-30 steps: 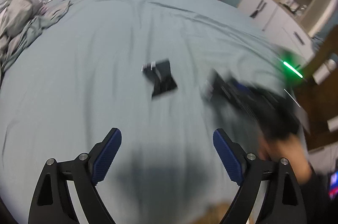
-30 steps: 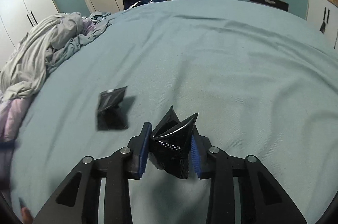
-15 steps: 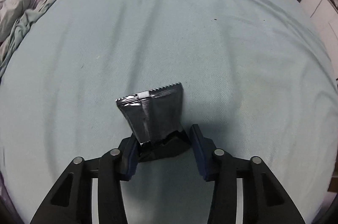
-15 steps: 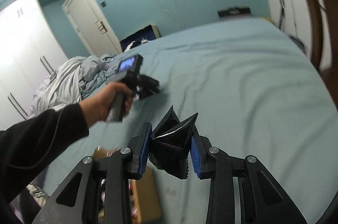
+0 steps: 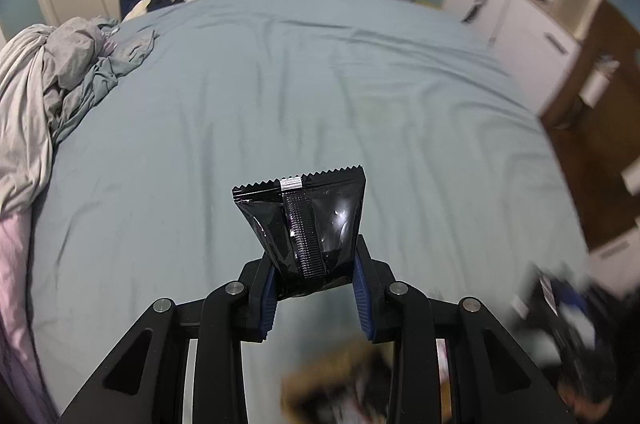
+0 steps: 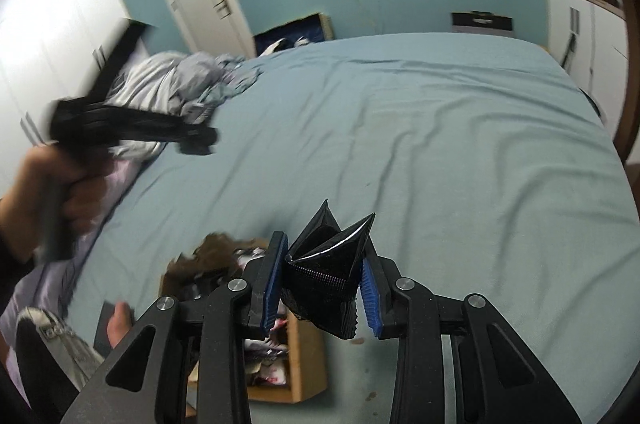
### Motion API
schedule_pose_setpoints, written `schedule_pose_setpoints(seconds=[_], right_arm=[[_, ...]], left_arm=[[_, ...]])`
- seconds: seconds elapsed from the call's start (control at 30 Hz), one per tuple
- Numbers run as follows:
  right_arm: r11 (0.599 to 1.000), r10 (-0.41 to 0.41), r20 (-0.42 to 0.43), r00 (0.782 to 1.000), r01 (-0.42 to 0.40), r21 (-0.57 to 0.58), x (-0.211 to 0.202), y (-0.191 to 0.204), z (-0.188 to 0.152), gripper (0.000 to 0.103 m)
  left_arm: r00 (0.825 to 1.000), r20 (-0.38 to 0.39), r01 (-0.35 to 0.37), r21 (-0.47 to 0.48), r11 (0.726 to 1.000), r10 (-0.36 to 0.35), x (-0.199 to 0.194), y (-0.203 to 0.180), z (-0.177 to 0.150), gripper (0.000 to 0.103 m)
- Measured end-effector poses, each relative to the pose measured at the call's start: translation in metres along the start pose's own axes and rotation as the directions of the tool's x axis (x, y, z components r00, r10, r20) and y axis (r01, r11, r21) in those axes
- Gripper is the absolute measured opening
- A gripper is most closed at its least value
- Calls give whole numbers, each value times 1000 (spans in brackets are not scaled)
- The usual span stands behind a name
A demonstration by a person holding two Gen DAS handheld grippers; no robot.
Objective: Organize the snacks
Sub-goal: 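Drop both black packets into the box and open both grippers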
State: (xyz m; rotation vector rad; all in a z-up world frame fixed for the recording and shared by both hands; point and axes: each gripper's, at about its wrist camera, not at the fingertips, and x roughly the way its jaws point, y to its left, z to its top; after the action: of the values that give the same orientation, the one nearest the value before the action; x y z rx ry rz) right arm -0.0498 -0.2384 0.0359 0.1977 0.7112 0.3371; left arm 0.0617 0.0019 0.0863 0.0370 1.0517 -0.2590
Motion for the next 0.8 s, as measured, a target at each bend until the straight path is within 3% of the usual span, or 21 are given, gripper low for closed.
schedule_pose_setpoints(seconds=[0.13, 0.23, 0.33, 0.37, 0.4, 0.43, 0.47, 0.53, 0.67, 0.8], right_arm=[[1000, 14, -33, 999, -14, 4, 3, 2, 6, 32], [1000, 13, -18, 1000, -12, 20, -6, 0, 7, 32], [1000, 1, -10, 1000, 0, 18, -12, -1, 5, 32], [1000, -4, -11, 1000, 4, 11, -14, 0, 5, 32], [1000, -7, -11, 1000, 7, 3, -15, 4, -2, 32], [1000, -10, -14, 1000, 10, -12, -14, 10, -5, 33], [1000, -14, -23, 1000, 14, -25, -14, 12, -6, 33], [998, -25, -45, 999, 23, -51, -7, 22, -9, 33], [994, -43, -68, 997, 35, -108, -3, 37, -6, 33], [992, -7, -62, 998, -1, -129, -5, 43, -3, 33]], left_arm=[[997, 36, 63, 93, 994, -66, -34, -10, -49, 31], [994, 60, 83, 182, 980, -95, -31, -24, -85, 32], [987, -12, 158, 181, 971, -159, -6, -27, -108, 33], [986, -39, 169, 187, 968, -165, 1, -29, -113, 39], [986, -62, 162, 206, 965, -152, 8, -32, -114, 44], [991, -65, 131, 226, 965, -119, 9, -36, -115, 60], [996, -38, 88, 245, 965, -81, 6, -37, -115, 76], [998, 43, 30, 255, 967, -42, -5, -35, -114, 90], [992, 122, -47, 173, 984, 26, -18, -10, -111, 98], [988, 118, -109, 103, 989, 97, -16, 13, -109, 98]])
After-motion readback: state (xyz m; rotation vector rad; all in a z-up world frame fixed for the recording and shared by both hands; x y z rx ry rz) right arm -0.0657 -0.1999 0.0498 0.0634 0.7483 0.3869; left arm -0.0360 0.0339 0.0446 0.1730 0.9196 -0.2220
